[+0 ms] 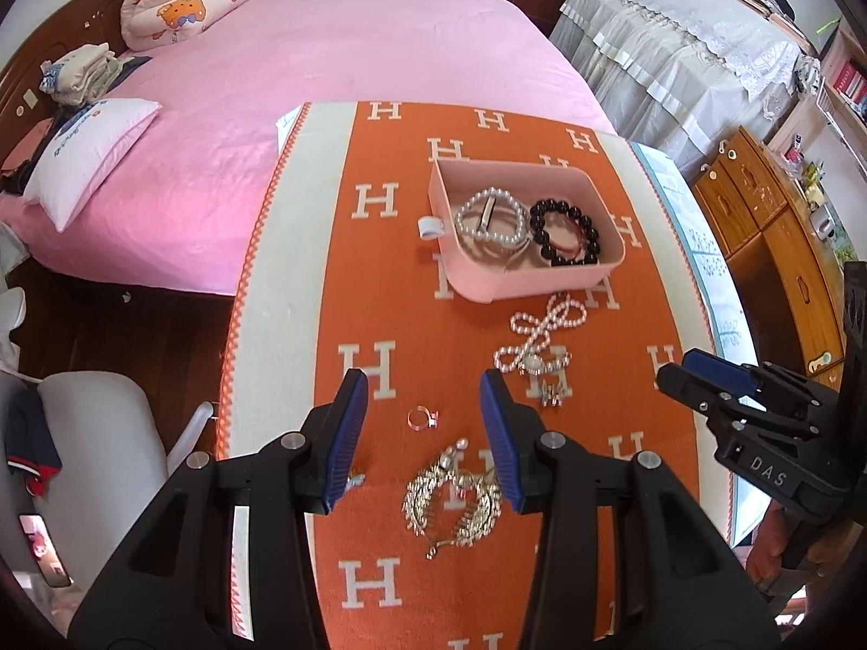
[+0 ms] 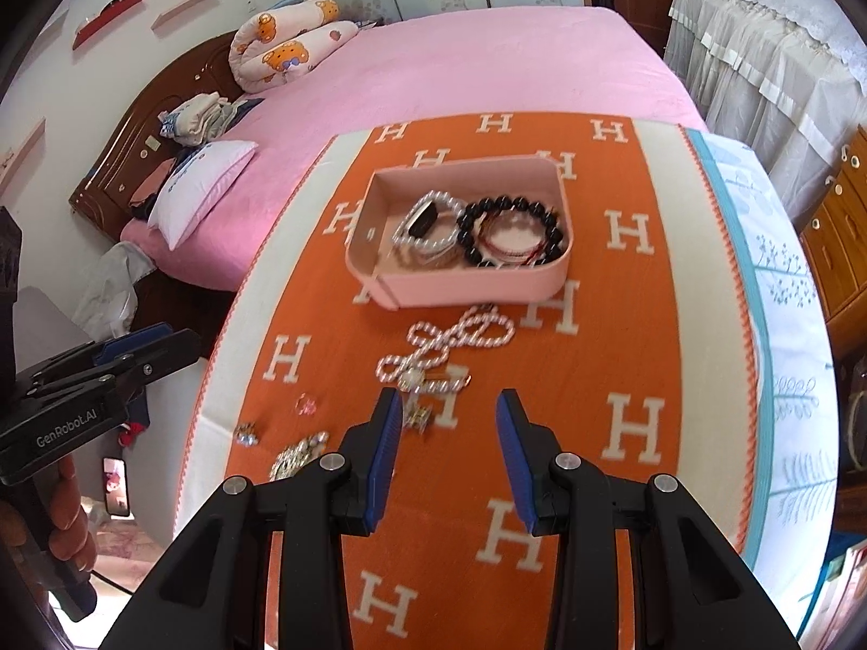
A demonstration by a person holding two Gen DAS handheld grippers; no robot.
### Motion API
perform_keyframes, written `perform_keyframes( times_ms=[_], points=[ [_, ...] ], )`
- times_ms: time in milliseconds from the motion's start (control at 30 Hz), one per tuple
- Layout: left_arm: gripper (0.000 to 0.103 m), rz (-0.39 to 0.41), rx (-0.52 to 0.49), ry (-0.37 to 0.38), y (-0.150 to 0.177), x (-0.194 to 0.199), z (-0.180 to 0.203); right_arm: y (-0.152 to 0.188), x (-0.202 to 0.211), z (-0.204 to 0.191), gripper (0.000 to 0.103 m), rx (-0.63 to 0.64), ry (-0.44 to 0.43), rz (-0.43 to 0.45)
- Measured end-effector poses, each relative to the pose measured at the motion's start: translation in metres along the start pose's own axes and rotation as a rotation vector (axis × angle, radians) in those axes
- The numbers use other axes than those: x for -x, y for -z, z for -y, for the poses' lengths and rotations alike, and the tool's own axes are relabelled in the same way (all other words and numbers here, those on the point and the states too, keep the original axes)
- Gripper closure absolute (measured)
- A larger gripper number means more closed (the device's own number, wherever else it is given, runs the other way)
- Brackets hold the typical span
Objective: Organize jewelry
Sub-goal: 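Close the right tool on the gold leaf hair comb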
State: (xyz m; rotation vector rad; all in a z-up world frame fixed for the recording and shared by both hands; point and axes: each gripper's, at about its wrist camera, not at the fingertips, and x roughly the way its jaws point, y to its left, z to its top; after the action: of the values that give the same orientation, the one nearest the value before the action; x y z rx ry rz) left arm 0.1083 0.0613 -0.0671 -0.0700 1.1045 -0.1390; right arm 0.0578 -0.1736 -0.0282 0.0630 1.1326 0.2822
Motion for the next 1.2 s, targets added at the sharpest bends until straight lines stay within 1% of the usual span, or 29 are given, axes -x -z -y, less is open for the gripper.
perform_keyframes(
  times_ms=[100, 233, 500, 600, 800, 1100, 1133, 1200],
  points=[
    [0.063, -0.006, -0.001, 0.004, 0.009, -0.001, -0.002, 0.012, -0.002, -0.009, 0.067, 0.019, -0.007, -0.016],
    [0.063, -0.02, 0.004, 0.015, 0.031, -0.005, -0.005, 0.022, -0.007, -0.02, 0.067, 0.043, -0.02, -0.033],
    [0.063, -0.051, 0.015, 0.019, 0.069, -0.025, -0.012, 0.043, -0.028, -0.046, 0.067, 0.133, -0.063, -0.076],
    [0.063, -0.066, 0.046, 0.015, 0.084, -0.035, -0.021, 0.049, -0.039, -0.056, 0.067, 0.177, -0.079, -0.096],
    [0.063, -0.098, 0.111, -0.006, 0.102, -0.051, -0.039, 0.06, -0.069, -0.08, 0.067, 0.275, -0.105, -0.142],
    [0.063, -0.104, 0.208, -0.024, 0.116, -0.059, -0.061, 0.057, -0.109, -0.111, 0.067, 0.415, -0.116, -0.177],
    [0.063, -0.104, 0.215, -0.024, 0.116, -0.059, -0.062, 0.057, -0.112, -0.113, 0.067, 0.426, -0.116, -0.18],
    [0.063, -0.104, 0.235, -0.027, 0.116, -0.06, -0.066, 0.056, -0.121, -0.117, 0.072, 0.455, -0.113, -0.197]
  ],
)
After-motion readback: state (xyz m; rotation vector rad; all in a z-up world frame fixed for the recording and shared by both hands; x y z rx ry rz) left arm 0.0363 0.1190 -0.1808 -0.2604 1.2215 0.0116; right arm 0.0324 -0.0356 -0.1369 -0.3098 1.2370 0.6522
